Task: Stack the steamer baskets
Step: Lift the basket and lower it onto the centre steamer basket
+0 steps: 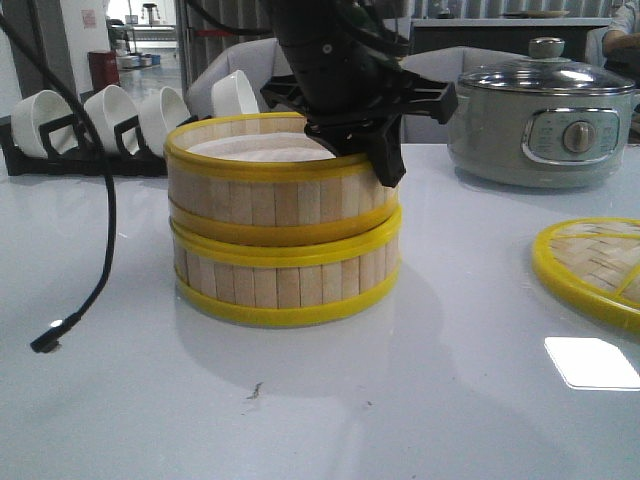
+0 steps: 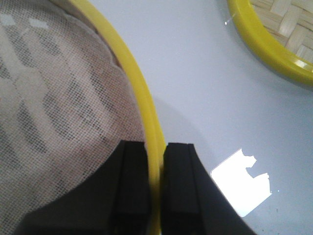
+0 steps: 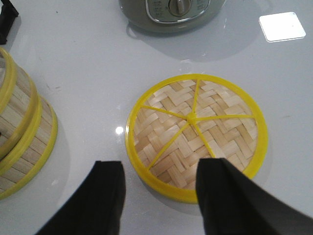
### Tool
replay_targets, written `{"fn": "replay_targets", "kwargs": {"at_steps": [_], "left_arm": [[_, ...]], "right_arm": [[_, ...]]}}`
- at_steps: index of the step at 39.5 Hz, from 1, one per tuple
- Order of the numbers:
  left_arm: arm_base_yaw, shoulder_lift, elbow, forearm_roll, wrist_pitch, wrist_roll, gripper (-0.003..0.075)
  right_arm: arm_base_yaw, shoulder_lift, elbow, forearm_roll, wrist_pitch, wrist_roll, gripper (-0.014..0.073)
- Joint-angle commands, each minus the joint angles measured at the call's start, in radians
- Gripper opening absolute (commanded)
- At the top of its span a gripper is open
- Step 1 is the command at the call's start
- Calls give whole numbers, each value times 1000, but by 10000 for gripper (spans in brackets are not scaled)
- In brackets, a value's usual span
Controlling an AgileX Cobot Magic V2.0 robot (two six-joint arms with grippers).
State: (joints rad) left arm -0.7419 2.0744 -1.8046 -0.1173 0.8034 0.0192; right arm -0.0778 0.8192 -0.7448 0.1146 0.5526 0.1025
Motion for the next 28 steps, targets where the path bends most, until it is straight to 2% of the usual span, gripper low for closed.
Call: {"fn": "replay_targets", "kwargs": {"at_steps": [1, 13, 28], "left_arm": [[-6, -57, -35, -25, -16, -2, 85], [-6, -57, -134, -25, 85, -2, 85], [-6, -57, -125, -25, 89, -2, 85]], "right_arm": [[-2, -5, -36, 6, -78, -5, 444], [-2, -5, -36, 6, -78, -5, 444], [-2, -5, -36, 6, -78, -5, 444]]}}
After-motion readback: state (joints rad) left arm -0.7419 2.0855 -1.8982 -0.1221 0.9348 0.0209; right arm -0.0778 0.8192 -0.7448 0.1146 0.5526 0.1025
